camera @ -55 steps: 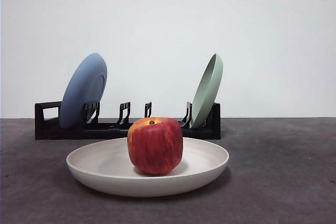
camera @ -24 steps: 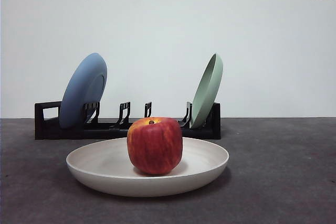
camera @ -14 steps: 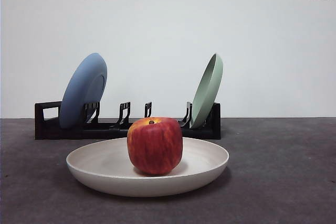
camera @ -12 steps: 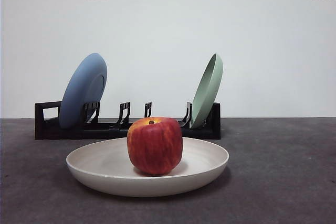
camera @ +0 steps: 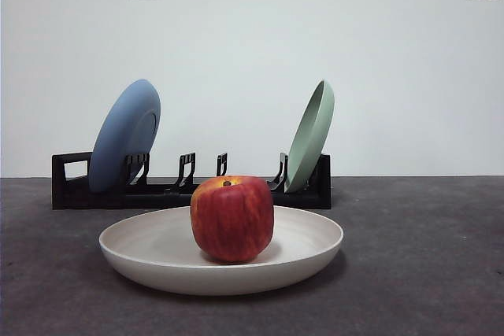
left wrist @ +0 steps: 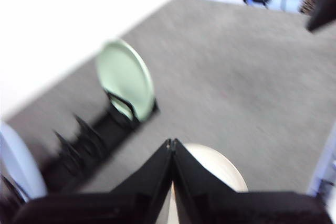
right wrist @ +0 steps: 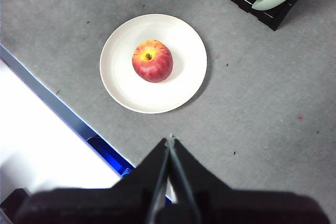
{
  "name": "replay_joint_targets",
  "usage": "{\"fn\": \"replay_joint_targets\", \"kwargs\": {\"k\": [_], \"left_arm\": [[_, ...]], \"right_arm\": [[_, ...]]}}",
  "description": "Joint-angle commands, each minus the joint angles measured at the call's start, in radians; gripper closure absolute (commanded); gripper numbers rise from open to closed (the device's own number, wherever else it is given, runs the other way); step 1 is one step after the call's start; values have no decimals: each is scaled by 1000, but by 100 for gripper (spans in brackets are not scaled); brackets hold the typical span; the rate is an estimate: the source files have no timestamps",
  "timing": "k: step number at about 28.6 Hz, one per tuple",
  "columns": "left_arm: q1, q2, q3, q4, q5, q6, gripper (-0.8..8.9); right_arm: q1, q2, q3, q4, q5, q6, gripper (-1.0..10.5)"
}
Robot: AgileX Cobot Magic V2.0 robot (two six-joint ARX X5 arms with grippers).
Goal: Take the yellow plate from the plate rack,put the plate on the table,take the apple from the table,put the apple in the plate
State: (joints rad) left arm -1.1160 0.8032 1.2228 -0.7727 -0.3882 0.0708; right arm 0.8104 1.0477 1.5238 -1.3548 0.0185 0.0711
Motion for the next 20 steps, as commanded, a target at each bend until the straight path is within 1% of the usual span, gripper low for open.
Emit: {"fn": "replay_joint_targets", "kwargs": {"k": [1, 2, 4, 8, 9, 10, 12, 15, 17, 20], "left_arm": [[69, -20, -2, 105, 0, 208, 817], [116, -24, -2, 140, 28, 246, 817], [234, -33, -2, 192, 137, 279, 817], [543, -59, -6, 223, 472, 279, 817], [622, -66, -6, 220, 537, 278, 817], [684, -73, -6, 216, 579, 278, 817], [811, -96, -15, 212, 635, 279, 817], [949, -147, -54, 214, 665, 278, 817], [1009, -188, -98, 224, 665, 278, 817], [1088, -266, -212, 265, 665, 275, 817]], "right_arm": [[1, 2, -2, -23, 1, 6, 946], [1, 2, -2, -23, 1, 6, 946], [1, 2, -2, -23, 1, 6, 946], [1, 2, -2, -23, 1, 6, 946], [1, 3, -2, -23, 1, 5, 946], [1, 4, -2, -23, 1, 5, 946], [1, 4, -2, -23, 1, 6, 946], [1, 4, -2, -23, 1, 6, 946], [1, 4, -2, -23, 1, 5, 946], [1, 4, -2, -23, 1, 6, 946]]}}
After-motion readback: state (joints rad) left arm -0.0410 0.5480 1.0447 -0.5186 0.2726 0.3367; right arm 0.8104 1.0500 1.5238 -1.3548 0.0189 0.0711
